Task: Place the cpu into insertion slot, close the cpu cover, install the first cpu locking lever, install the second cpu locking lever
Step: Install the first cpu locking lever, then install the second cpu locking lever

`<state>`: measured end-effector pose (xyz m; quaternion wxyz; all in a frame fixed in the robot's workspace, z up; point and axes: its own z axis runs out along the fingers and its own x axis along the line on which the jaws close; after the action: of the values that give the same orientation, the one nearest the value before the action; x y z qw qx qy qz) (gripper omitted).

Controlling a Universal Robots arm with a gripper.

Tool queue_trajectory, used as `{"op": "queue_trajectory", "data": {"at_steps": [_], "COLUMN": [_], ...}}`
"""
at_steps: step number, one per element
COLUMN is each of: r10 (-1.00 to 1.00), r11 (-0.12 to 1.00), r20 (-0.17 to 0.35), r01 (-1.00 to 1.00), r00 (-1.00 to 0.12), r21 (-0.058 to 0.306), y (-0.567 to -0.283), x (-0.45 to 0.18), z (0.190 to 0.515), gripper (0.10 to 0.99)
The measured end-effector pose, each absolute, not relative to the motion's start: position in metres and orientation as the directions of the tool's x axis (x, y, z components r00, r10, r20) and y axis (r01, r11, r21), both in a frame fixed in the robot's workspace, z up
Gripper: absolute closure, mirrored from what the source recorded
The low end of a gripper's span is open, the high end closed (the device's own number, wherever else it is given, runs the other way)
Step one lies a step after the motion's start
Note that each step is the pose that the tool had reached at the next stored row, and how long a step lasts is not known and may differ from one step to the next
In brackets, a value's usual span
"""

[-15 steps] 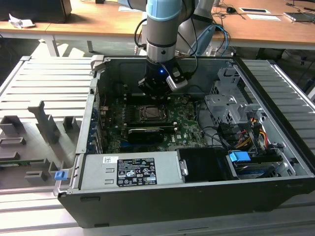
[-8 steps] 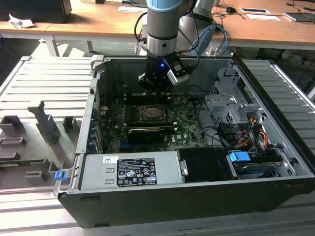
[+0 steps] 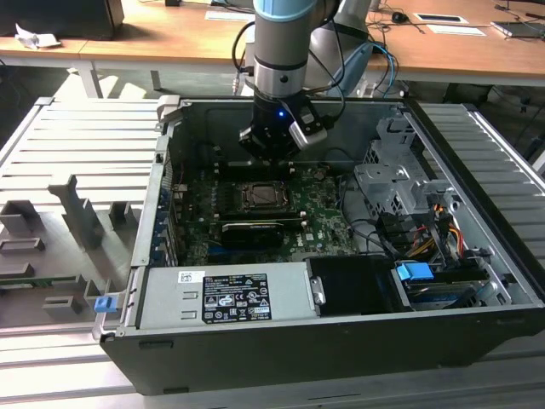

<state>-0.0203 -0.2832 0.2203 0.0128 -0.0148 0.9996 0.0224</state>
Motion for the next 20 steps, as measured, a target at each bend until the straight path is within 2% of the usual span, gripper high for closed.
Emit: {"op": "queue_trajectory", "data": {"at_steps": [20], "r10": [-0.029], "r11": [0.999], "r20": [-0.026], "r01": [-0.030], "r00": [-0.999], "r21": [0.044], "y": [-0.294], "x": [-0.020], "z": [0.221], "gripper": [0.980]}}
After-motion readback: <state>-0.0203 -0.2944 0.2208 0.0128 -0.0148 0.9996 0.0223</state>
